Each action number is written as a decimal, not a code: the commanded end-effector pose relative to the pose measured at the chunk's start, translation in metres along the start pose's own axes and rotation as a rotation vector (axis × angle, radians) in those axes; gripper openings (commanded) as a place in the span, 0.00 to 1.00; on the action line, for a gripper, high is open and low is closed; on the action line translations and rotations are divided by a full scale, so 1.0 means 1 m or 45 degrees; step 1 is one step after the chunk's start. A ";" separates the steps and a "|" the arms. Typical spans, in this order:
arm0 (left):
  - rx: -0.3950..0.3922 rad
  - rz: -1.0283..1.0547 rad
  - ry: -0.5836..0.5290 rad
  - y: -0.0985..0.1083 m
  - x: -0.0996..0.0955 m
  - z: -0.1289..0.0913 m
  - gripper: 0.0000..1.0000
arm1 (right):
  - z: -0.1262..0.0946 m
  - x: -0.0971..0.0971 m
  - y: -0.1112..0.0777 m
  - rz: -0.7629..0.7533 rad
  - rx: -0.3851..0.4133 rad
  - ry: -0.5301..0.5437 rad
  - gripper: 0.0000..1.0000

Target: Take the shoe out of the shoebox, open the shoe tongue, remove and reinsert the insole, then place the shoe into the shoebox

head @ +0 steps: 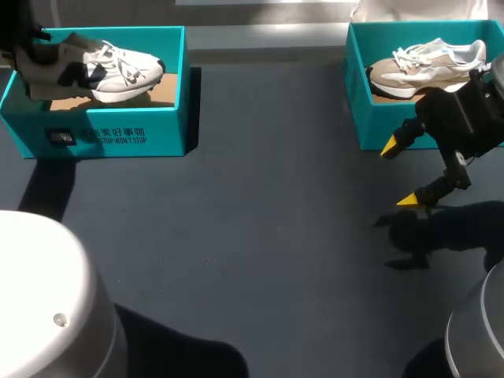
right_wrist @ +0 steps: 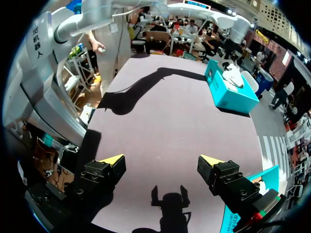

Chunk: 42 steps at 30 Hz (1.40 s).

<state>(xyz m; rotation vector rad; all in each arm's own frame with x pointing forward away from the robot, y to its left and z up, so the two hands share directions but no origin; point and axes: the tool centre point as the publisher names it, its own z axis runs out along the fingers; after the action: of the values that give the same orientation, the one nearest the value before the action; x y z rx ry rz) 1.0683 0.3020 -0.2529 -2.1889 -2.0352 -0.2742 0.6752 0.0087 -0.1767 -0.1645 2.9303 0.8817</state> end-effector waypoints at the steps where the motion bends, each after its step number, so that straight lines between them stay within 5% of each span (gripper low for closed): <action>1: 0.015 -0.017 0.003 0.015 -0.004 0.019 0.00 | 0.001 -0.001 0.000 0.001 0.004 0.003 1.00; 9: 0.036 -0.048 -0.008 0.019 -0.008 0.045 0.00 | 0.001 -0.001 0.000 0.001 0.004 0.003 1.00; 28: 0.056 -0.087 -0.014 -0.007 -0.027 0.088 0.00 | 0.001 -0.001 0.000 0.001 0.004 0.003 1.00; 42: 0.081 -0.049 0.005 -0.020 -0.031 0.105 0.00 | 0.001 -0.001 0.000 0.001 0.004 0.003 1.00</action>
<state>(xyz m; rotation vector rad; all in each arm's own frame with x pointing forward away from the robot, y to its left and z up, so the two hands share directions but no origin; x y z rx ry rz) 1.0529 0.2951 -0.3648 -2.1048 -2.0597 -0.2101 0.6752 0.0087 -0.1767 -0.1644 2.9303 0.8817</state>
